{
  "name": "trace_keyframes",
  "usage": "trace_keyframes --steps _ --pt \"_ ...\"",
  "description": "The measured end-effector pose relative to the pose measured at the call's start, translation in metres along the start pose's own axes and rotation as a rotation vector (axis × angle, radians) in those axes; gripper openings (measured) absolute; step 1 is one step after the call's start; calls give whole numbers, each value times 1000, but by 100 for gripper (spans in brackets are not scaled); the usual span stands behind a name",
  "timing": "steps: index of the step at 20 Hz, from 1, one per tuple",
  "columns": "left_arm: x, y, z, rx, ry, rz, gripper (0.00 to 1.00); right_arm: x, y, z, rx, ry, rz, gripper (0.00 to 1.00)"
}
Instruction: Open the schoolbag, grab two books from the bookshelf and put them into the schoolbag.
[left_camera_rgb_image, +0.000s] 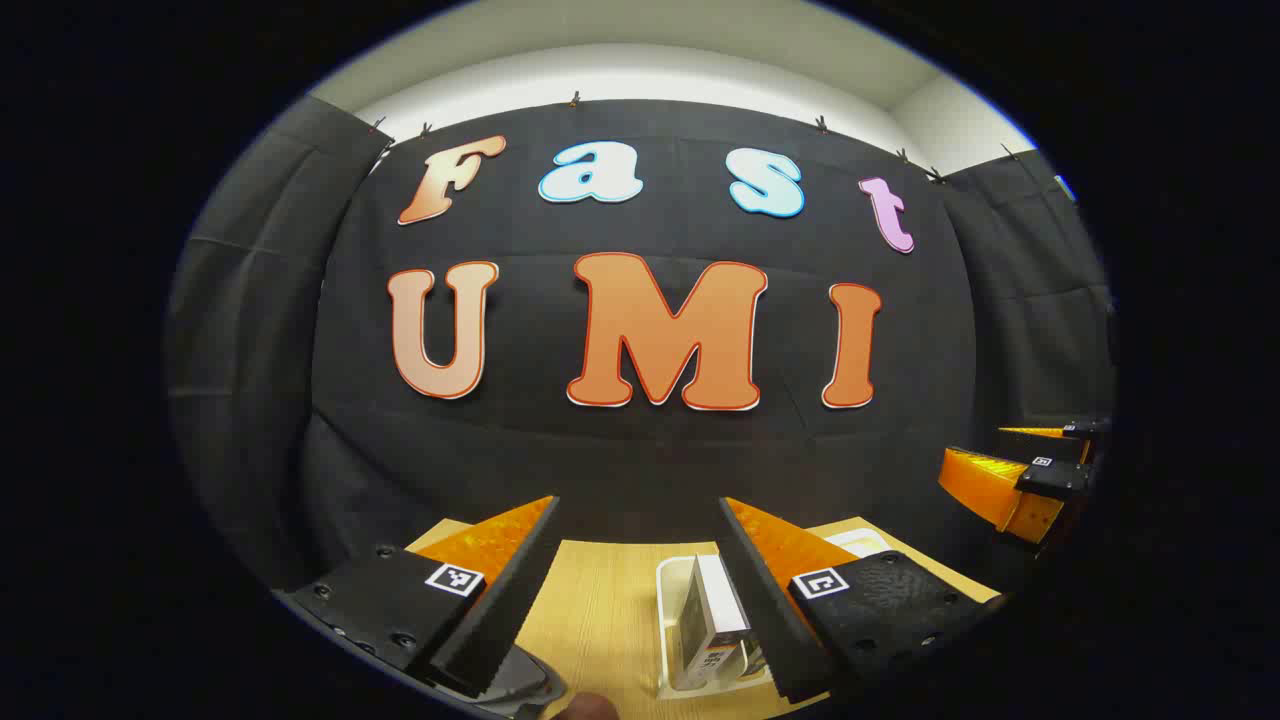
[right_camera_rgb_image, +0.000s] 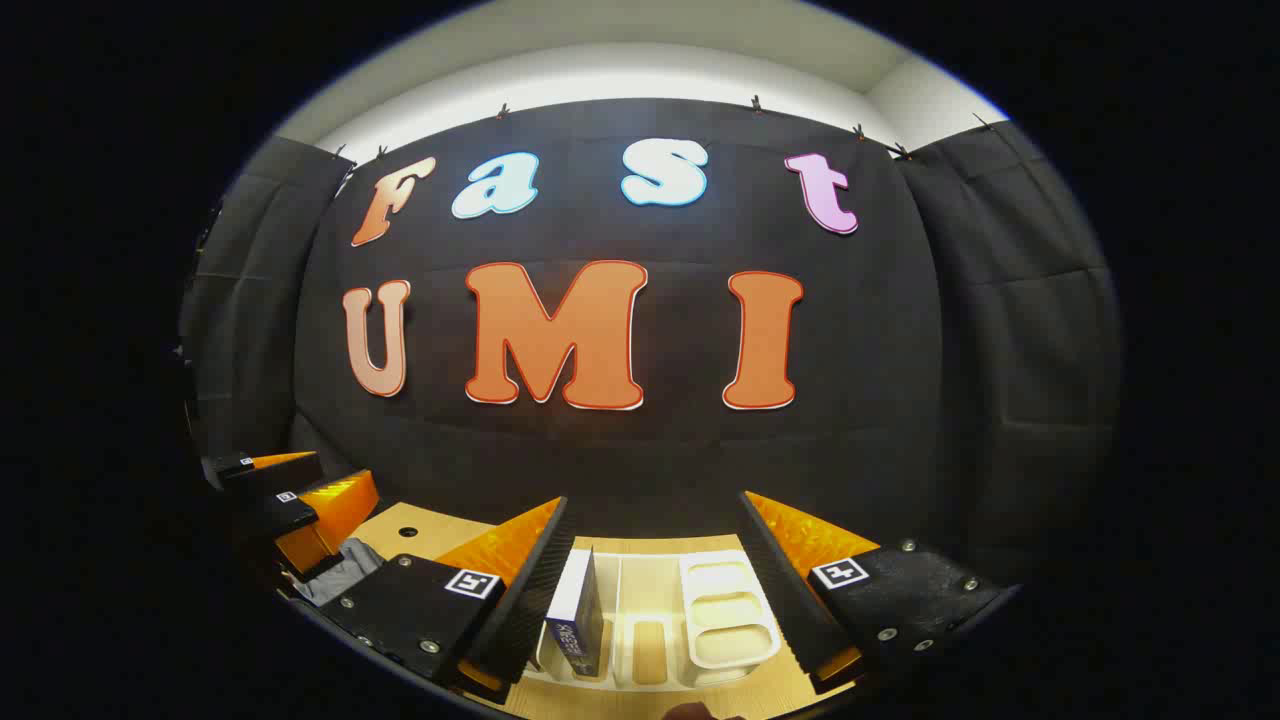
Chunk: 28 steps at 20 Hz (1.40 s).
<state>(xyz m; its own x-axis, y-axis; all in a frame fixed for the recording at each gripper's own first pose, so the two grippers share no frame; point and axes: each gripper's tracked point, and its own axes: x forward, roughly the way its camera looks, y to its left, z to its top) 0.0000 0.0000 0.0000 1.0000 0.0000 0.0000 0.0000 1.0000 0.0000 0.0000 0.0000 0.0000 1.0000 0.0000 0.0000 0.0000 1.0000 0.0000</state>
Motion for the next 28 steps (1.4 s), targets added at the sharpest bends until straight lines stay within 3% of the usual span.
trace_keyframes --steps 28 --pt "-4 5 -4 50 9 21 96 -3 3 -7 -24 23 -3 97"
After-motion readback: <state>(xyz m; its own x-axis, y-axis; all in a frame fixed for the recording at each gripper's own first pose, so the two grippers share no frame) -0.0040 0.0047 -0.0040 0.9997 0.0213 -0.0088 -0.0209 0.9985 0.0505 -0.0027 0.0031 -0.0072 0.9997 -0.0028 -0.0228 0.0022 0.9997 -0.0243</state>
